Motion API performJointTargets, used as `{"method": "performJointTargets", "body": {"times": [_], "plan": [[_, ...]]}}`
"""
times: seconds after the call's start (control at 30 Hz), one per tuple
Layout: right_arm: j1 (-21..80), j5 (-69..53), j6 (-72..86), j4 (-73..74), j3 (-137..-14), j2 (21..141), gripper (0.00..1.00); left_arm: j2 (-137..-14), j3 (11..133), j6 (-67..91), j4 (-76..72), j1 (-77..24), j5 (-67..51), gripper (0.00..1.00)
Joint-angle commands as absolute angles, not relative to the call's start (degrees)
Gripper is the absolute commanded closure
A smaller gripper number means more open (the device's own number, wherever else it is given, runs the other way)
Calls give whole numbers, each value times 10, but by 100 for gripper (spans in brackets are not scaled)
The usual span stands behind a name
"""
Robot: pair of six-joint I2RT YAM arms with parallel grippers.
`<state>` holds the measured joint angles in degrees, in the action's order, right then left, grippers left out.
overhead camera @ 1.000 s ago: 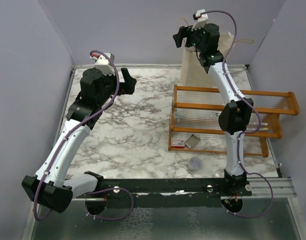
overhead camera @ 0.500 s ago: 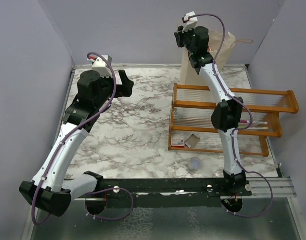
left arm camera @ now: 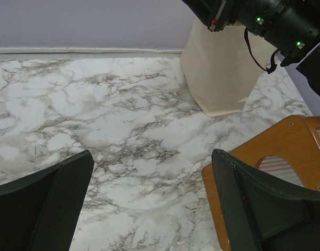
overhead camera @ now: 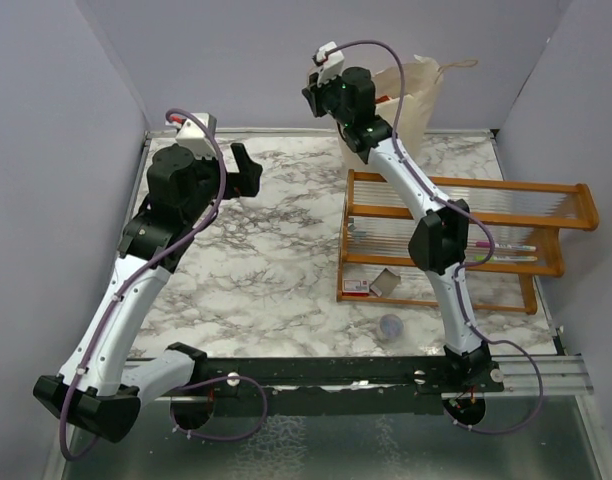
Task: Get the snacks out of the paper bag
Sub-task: Move the paper bag to the center of the board.
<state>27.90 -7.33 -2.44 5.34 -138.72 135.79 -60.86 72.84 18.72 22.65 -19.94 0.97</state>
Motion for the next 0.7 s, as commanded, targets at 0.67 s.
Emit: {"method": "performJointTargets", "body": {"times": [0.67], "plan": [[438, -93, 86, 122, -1277, 1199, 61, -543, 721, 213, 260, -197, 88, 1]]}}
